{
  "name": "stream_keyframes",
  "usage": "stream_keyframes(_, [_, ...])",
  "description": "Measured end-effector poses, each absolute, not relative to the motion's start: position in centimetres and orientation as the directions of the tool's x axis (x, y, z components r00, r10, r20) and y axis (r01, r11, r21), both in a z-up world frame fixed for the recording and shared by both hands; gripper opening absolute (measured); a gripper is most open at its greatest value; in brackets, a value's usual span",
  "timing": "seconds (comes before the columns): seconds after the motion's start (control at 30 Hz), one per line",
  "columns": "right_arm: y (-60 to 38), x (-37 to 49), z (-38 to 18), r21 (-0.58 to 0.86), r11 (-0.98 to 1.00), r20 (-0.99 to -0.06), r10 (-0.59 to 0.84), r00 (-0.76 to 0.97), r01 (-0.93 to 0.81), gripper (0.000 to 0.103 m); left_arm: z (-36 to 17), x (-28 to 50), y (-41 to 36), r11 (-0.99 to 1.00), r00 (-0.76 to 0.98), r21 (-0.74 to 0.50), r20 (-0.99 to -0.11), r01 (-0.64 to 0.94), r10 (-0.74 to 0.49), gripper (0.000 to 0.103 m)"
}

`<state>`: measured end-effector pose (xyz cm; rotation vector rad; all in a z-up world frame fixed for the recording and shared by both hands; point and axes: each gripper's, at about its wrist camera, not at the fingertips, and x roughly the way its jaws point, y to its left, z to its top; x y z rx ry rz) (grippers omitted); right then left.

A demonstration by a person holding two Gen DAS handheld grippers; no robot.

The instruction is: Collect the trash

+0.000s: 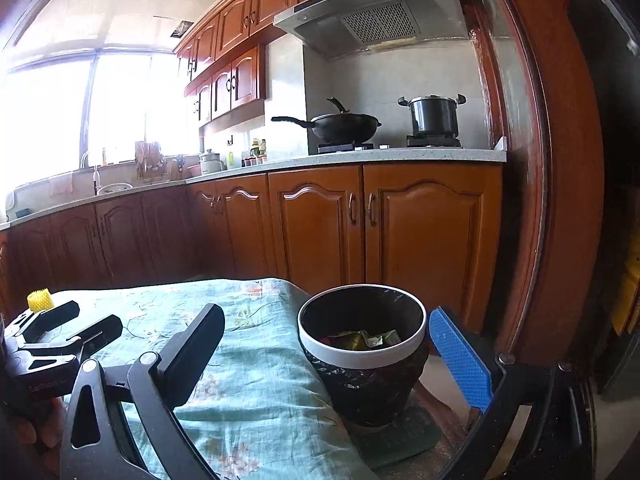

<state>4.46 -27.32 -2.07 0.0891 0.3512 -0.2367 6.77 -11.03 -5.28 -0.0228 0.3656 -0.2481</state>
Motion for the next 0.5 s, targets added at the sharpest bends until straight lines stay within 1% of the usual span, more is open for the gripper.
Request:
stream_keyframes(0.23, [-27.1,4.3,-3.8,0.053,0.967,-0.381,-0.211,0.9,0.249,0.103,-5.7,5.6,-11.1,0.978,0.914,-0.044,-0.347,0.206,-0.208,0.102])
stream_keyframes(0.5, [-26.9,4.3,-4.4,0.051,0.968,-0.395,-0.208,0.895,0.247,0.103,-5.7,6.9,-10.8,0.978,0.911,-0.017,-0.359,0.21,-0.202,0.102])
